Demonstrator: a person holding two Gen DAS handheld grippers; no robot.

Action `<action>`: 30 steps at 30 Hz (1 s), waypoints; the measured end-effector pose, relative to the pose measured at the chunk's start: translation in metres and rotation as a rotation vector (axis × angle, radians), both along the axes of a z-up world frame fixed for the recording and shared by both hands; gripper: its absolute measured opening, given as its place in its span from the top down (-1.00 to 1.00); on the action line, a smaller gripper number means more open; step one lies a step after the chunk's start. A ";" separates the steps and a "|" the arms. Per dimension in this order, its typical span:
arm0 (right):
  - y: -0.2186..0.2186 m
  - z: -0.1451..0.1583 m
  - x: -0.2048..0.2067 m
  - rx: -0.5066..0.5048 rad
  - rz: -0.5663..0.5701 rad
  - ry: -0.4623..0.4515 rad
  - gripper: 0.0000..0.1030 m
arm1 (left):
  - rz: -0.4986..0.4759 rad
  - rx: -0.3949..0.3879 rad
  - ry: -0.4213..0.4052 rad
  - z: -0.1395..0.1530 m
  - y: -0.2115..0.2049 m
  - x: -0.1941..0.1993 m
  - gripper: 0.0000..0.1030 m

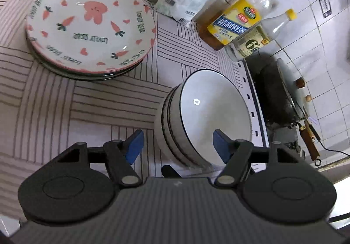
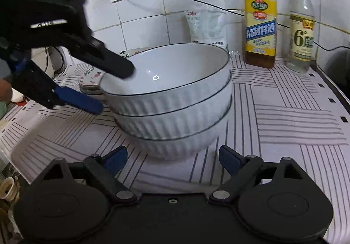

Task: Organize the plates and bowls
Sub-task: 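Lift the three-bowl stack with both grippers and lower it onto the plate stack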

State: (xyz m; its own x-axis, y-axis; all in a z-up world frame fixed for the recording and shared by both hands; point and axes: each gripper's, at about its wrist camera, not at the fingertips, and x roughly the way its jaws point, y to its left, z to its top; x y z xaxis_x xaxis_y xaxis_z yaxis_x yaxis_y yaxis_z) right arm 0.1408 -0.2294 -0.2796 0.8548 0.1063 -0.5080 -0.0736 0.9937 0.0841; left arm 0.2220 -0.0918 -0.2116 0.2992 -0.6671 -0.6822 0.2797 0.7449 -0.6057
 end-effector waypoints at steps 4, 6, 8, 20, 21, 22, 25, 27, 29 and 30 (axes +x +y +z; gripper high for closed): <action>0.000 -0.002 0.012 -0.008 0.044 -0.023 -0.86 | -0.015 -0.023 0.032 -0.019 -0.011 0.015 -0.27; 0.001 -0.003 0.016 -0.023 0.053 -0.030 -0.91 | -0.022 -0.032 0.044 -0.024 -0.015 0.019 -0.16; 0.001 -0.004 0.020 -0.020 0.066 -0.031 -0.94 | -0.022 -0.018 0.031 -0.025 -0.018 0.019 -0.08; 0.003 -0.007 0.029 -0.039 0.084 -0.035 -0.98 | -0.013 -0.027 0.041 -0.038 -0.015 0.020 0.17; 0.003 -0.007 0.029 -0.042 0.083 -0.034 -0.98 | -0.016 -0.025 0.038 -0.037 -0.015 0.020 0.17; 0.003 -0.006 0.029 -0.045 0.084 -0.034 -0.98 | -0.018 -0.021 0.037 -0.037 -0.015 0.019 0.17; 0.004 -0.007 0.027 -0.045 0.080 -0.039 -0.98 | -0.032 -0.006 0.022 -0.034 -0.016 0.017 0.17; 0.005 -0.007 0.025 -0.042 0.077 -0.046 -0.98 | -0.035 -0.002 0.019 -0.034 -0.016 0.016 0.17; 0.007 -0.007 0.022 -0.044 0.073 -0.058 -0.98 | -0.039 0.000 0.014 -0.032 -0.014 0.015 0.17; 0.009 -0.006 0.021 -0.044 0.072 -0.059 -0.98 | -0.043 0.004 0.009 -0.030 -0.014 0.014 0.17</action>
State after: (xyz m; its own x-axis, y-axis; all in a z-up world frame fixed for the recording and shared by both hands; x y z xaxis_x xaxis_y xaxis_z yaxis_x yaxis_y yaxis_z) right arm 0.1618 -0.2208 -0.2855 0.8745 0.1468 -0.4623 -0.1482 0.9884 0.0335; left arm 0.2357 -0.1054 -0.2418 0.2644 -0.6761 -0.6877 0.3060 0.7351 -0.6051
